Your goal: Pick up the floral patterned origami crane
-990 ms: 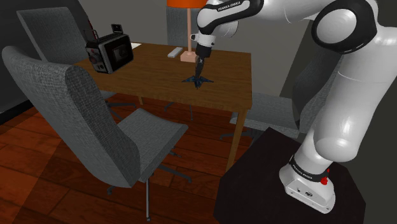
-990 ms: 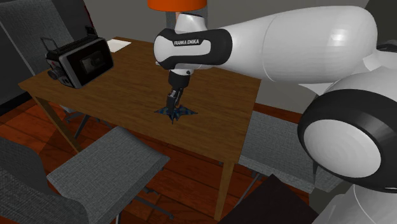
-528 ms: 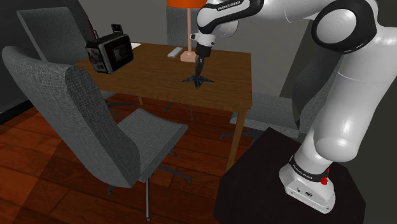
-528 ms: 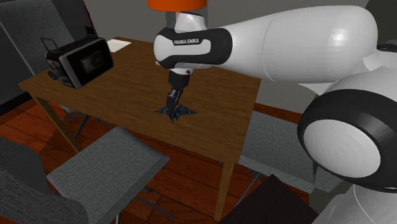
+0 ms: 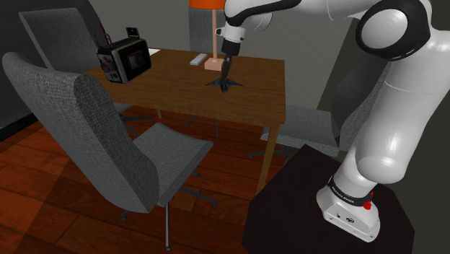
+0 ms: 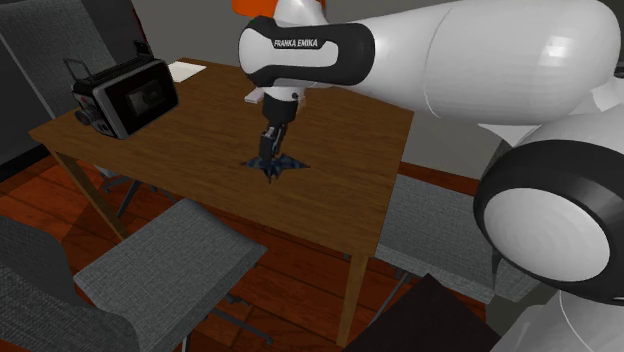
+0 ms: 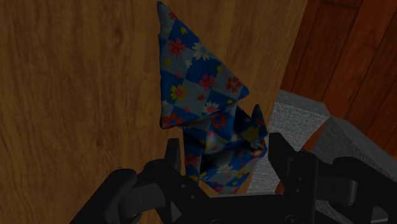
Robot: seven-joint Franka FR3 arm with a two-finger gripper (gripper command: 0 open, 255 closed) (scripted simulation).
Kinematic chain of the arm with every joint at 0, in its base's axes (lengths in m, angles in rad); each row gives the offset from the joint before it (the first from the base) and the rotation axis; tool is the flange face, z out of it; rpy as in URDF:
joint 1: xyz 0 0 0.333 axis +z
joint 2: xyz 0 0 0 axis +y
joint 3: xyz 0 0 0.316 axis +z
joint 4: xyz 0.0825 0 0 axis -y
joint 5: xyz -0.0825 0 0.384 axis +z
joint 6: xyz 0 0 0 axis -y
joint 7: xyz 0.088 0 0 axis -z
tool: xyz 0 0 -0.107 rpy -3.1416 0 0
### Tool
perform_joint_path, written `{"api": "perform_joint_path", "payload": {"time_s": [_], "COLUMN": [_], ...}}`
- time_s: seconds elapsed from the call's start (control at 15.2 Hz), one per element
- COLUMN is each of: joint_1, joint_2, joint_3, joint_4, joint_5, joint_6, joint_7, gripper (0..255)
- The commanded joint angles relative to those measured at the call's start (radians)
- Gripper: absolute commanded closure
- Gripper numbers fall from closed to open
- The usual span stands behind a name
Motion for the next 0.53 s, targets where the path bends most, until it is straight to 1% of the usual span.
{"api": "perform_joint_path", "payload": {"time_s": [0.0,0.33,0.46], "joint_1": [-0.001,-0.004,-0.004], "joint_2": [0.0,0.0,0.0], "joint_3": [-0.001,-0.003,-0.003], "joint_4": [0.029,0.095,0.097], "joint_5": [-0.002,-0.007,-0.007], "joint_6": [-0.028,-0.093,-0.094], "joint_7": [0.006,0.022,0.023], "gripper": [255,255,255]}}
